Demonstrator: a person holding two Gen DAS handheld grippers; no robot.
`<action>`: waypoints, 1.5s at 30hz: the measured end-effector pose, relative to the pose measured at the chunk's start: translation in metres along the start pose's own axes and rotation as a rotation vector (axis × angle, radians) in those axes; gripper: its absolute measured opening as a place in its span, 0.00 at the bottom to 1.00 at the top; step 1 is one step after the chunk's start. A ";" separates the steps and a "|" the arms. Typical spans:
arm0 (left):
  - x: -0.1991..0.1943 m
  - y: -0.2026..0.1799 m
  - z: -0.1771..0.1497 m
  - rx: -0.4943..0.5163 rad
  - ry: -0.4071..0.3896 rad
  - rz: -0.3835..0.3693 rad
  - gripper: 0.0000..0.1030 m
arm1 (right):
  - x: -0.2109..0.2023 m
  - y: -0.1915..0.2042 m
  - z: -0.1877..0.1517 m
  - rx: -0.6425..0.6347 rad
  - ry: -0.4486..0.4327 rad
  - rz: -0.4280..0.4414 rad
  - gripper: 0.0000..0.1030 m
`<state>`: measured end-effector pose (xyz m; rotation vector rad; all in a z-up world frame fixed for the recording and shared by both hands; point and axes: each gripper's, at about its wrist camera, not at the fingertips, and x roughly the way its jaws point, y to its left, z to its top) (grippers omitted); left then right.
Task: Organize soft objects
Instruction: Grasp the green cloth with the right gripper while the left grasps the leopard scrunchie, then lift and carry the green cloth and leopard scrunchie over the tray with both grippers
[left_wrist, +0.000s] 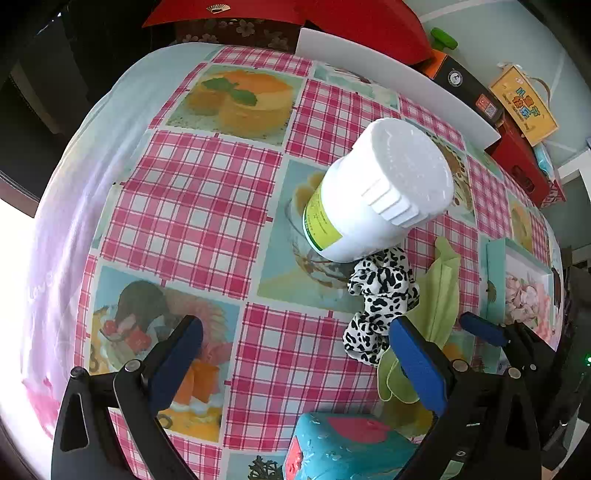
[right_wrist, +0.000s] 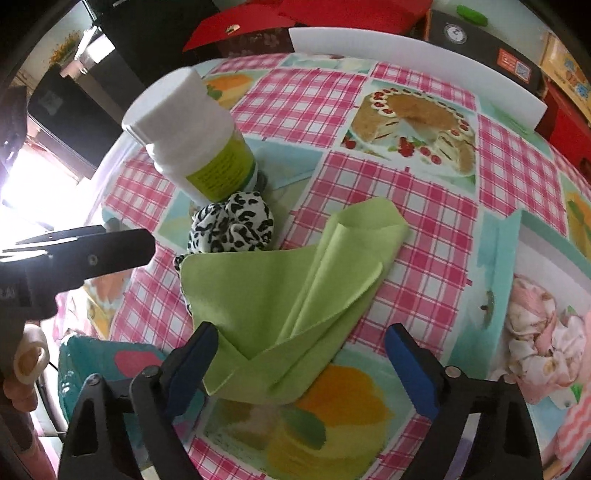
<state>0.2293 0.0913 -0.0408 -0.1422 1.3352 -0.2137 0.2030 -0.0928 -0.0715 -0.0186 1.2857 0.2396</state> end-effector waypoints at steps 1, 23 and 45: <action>0.001 0.000 0.001 -0.002 0.000 0.000 0.98 | 0.002 0.002 0.002 -0.001 0.004 -0.001 0.85; 0.012 -0.043 0.009 0.086 0.033 -0.038 0.97 | 0.017 0.034 0.007 -0.108 0.032 -0.124 0.48; 0.070 -0.106 0.027 0.169 0.158 -0.118 0.30 | 0.005 0.008 0.000 -0.096 0.010 -0.085 0.30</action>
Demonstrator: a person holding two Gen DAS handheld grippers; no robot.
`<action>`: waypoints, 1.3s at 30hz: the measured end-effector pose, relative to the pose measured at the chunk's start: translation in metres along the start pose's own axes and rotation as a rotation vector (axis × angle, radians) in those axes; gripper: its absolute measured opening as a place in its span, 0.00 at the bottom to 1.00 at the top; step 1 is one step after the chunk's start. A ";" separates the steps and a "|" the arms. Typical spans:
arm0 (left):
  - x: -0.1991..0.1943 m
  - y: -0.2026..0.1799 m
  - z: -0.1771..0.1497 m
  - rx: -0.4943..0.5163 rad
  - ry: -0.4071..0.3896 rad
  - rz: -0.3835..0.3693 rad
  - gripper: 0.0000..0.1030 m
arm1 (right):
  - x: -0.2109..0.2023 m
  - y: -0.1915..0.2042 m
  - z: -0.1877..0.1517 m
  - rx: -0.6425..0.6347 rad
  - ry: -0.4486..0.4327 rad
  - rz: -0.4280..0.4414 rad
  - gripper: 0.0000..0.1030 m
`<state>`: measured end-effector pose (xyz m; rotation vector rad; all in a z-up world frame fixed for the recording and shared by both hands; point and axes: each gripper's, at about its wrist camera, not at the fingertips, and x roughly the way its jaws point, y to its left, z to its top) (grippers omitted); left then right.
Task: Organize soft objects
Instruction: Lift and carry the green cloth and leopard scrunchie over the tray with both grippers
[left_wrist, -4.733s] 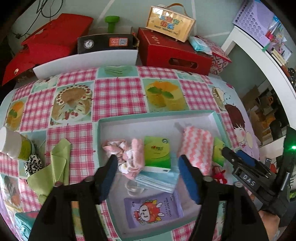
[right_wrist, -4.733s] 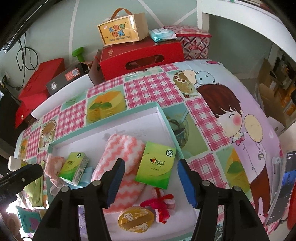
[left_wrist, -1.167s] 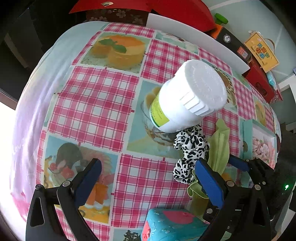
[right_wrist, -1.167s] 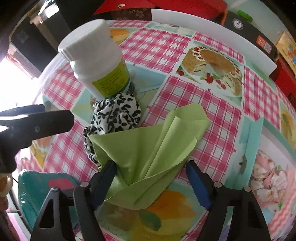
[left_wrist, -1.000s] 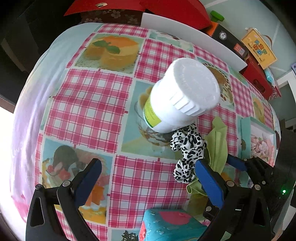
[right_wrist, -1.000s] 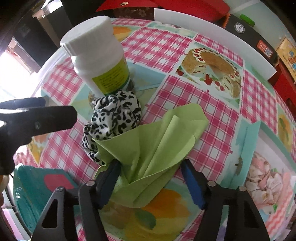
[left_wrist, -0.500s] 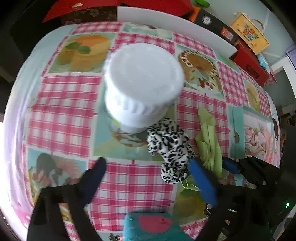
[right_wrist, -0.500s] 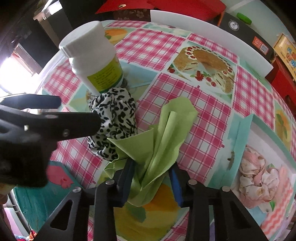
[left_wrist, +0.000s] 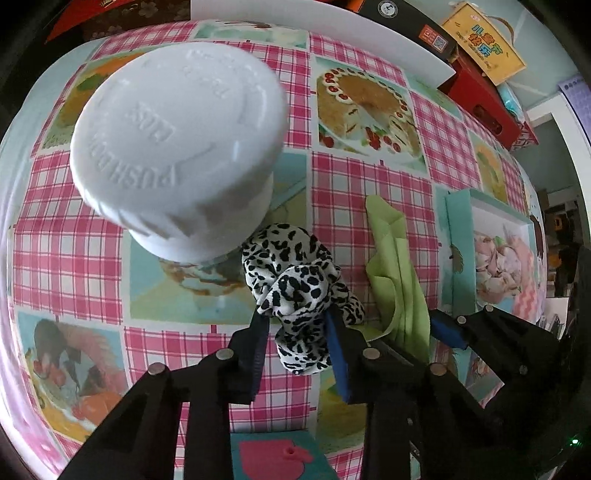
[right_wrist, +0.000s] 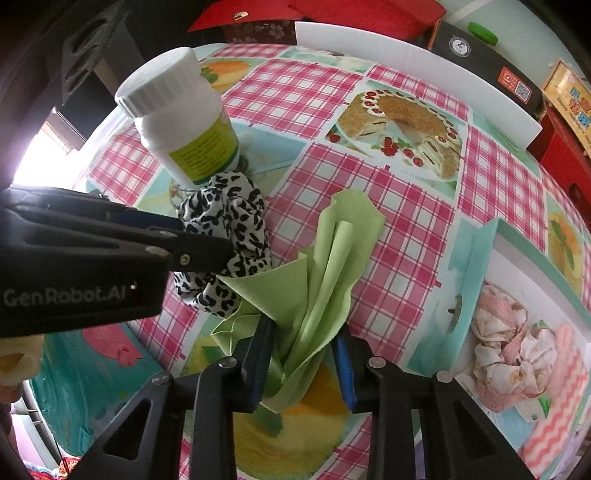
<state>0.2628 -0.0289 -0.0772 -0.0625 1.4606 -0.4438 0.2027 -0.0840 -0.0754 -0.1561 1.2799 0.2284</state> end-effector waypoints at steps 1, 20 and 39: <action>0.001 0.000 0.001 -0.002 -0.002 -0.001 0.29 | 0.000 0.000 -0.001 0.002 -0.001 0.001 0.29; -0.022 0.010 -0.014 -0.041 -0.055 -0.014 0.15 | -0.027 -0.020 -0.027 0.066 -0.049 0.067 0.12; -0.136 -0.004 -0.063 -0.060 -0.327 -0.104 0.14 | -0.108 -0.038 -0.053 0.126 -0.201 0.064 0.12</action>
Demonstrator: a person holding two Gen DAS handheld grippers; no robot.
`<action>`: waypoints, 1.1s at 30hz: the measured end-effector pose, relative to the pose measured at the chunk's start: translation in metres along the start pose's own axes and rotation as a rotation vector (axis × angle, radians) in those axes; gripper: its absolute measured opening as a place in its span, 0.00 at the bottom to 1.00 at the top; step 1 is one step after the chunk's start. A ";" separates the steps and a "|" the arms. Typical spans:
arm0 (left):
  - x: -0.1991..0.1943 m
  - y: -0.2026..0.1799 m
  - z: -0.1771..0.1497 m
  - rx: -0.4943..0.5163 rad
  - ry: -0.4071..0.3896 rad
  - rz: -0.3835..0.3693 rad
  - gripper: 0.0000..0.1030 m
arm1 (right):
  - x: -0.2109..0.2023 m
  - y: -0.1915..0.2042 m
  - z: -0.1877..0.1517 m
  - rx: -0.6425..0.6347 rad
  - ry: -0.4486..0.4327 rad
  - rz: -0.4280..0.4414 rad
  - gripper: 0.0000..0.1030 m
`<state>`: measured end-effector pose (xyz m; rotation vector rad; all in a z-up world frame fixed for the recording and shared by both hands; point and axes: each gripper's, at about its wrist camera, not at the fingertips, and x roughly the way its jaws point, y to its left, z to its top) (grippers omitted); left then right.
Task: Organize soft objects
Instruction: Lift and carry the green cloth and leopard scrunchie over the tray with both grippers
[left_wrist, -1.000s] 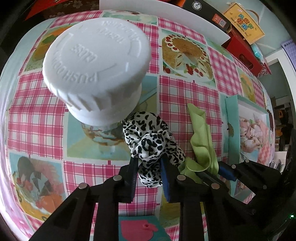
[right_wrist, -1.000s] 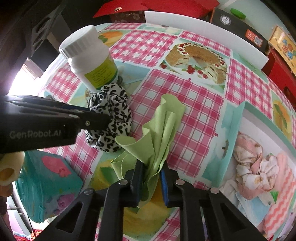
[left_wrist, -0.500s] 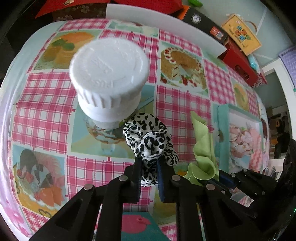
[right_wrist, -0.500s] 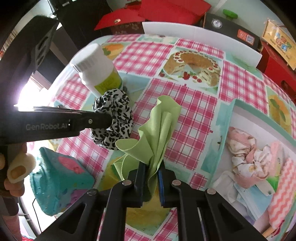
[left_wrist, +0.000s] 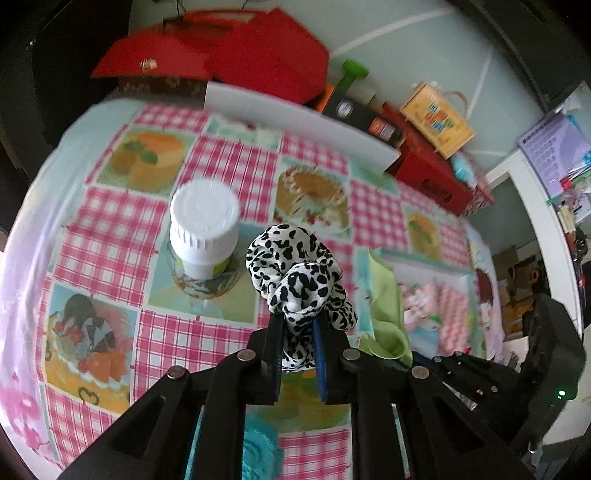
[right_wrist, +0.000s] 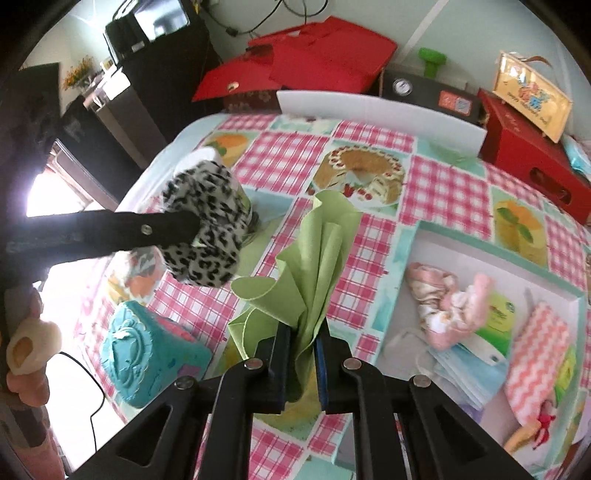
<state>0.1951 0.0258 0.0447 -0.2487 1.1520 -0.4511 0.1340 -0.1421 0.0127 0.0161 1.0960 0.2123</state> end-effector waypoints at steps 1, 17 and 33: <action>-0.008 -0.003 -0.001 0.002 -0.020 -0.003 0.14 | -0.006 -0.002 -0.001 0.006 -0.008 0.000 0.12; -0.056 -0.069 -0.044 0.065 -0.133 -0.018 0.14 | -0.088 -0.042 -0.037 0.118 -0.130 -0.027 0.12; -0.040 -0.136 -0.079 0.185 -0.074 0.013 0.15 | -0.126 -0.113 -0.090 0.292 -0.176 -0.077 0.12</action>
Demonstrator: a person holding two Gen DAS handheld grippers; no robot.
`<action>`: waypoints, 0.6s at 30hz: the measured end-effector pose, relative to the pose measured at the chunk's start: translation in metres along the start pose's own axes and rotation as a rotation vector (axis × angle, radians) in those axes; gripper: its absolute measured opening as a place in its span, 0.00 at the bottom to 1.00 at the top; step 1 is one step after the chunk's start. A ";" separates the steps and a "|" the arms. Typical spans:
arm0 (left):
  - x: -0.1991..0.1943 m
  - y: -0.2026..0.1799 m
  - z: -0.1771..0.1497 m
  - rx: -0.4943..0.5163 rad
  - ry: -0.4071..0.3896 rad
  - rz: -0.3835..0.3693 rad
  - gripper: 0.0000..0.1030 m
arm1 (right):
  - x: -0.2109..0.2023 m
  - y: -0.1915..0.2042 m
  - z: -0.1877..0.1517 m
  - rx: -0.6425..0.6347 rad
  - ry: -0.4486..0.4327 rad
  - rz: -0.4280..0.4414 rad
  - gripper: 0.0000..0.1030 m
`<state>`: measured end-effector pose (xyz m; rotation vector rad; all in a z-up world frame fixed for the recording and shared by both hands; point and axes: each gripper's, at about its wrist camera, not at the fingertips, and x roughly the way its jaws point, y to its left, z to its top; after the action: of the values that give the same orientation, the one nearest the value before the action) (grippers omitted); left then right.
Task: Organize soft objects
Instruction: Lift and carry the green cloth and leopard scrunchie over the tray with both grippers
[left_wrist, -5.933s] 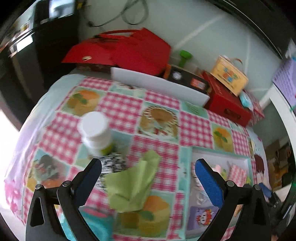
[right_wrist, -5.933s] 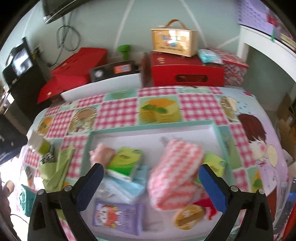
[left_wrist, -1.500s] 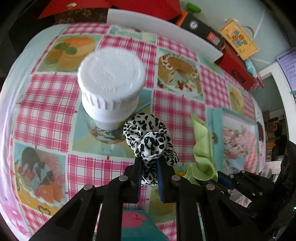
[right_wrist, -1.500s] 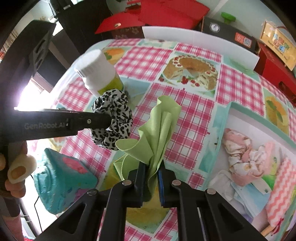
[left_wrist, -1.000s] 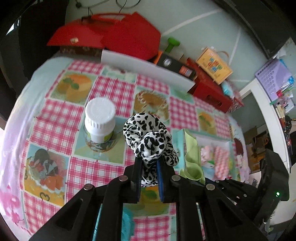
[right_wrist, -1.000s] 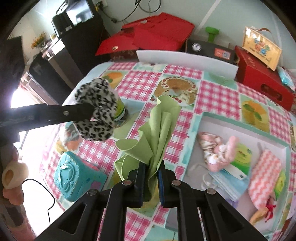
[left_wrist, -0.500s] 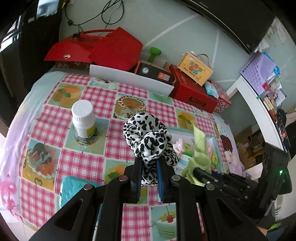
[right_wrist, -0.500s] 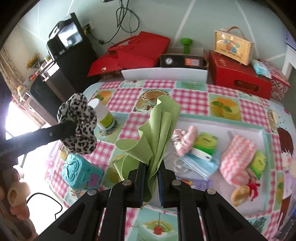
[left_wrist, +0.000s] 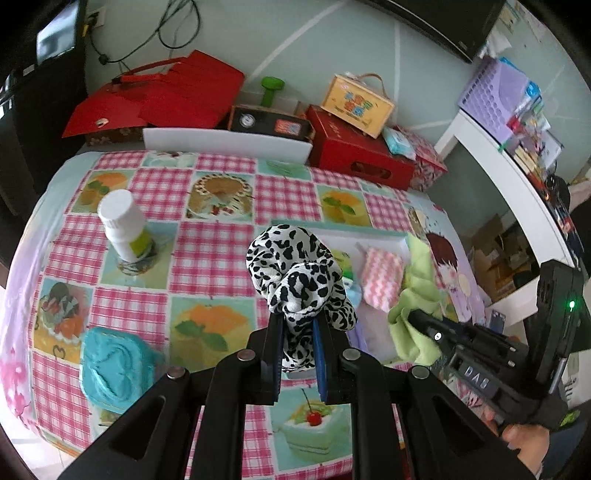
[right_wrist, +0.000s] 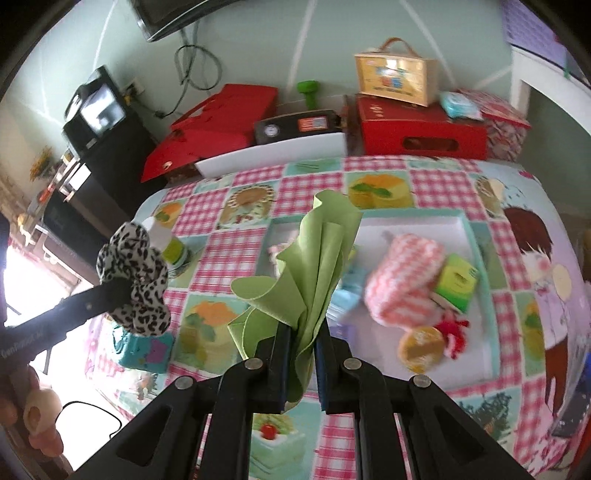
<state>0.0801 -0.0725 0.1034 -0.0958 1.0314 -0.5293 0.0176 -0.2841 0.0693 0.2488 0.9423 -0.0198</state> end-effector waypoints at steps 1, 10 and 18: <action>0.003 -0.004 -0.001 0.007 0.006 -0.002 0.15 | -0.002 -0.008 -0.002 0.018 -0.001 -0.006 0.12; 0.028 -0.032 -0.009 0.066 0.051 -0.005 0.15 | -0.008 -0.060 -0.010 0.123 -0.004 -0.066 0.12; 0.060 -0.042 -0.013 0.087 0.101 0.010 0.15 | 0.007 -0.078 -0.014 0.156 0.028 -0.083 0.12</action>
<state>0.0777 -0.1342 0.0626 0.0137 1.1054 -0.5740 0.0009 -0.3564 0.0401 0.3549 0.9798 -0.1676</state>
